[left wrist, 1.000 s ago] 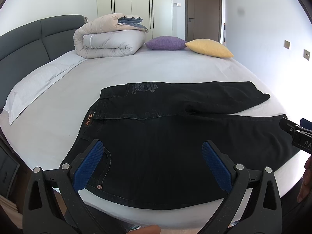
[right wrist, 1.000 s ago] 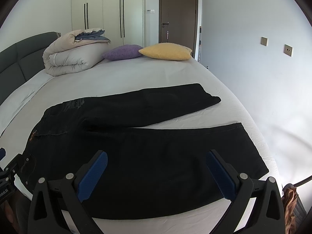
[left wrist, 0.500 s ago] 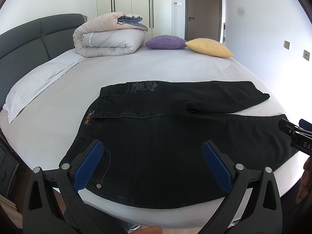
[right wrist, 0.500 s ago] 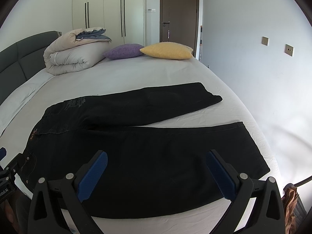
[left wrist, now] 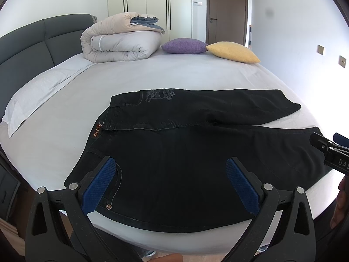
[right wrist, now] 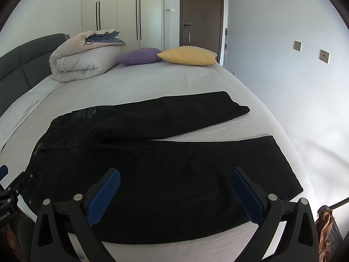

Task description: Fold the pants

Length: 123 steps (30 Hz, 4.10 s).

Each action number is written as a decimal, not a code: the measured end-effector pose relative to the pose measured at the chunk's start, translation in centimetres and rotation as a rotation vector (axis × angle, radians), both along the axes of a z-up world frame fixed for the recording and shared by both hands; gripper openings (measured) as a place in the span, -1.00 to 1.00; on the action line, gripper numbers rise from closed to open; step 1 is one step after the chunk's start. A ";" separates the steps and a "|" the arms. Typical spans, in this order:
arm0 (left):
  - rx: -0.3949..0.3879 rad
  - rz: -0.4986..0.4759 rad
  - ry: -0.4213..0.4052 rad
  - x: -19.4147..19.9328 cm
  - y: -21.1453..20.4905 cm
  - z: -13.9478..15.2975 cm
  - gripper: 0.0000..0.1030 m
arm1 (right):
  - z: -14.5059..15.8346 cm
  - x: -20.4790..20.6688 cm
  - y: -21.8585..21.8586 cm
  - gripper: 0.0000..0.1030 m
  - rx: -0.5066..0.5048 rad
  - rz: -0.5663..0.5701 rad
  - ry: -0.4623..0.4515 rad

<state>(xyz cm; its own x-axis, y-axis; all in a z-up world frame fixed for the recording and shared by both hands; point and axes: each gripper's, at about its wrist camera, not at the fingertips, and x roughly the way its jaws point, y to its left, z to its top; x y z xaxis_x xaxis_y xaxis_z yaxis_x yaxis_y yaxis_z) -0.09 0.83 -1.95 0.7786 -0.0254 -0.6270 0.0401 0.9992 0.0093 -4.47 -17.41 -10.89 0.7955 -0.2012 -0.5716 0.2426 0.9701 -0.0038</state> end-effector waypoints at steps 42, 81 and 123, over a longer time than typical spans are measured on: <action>-0.040 -0.068 0.075 5.0 3.0 -2.3 1.00 | 0.4 5.3 1.9 1.00 -0.037 0.199 0.068; 0.152 -0.509 0.507 49.6 13.8 -12.6 -0.66 | -1.8 33.4 9.4 0.13 -0.210 0.961 0.259; 0.187 -0.467 0.102 25.0 15.7 -6.0 -0.96 | -3.5 34.5 20.5 -0.89 -0.020 1.005 0.424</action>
<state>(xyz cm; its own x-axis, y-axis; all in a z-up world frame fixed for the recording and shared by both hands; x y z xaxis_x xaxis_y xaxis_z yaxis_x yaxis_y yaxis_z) 24.89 16.51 -7.94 0.6457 -0.2361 -0.7261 0.4919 0.8560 0.1591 29.98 3.05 -14.42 0.3407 0.4185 -0.8419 -0.6859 0.7231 0.0819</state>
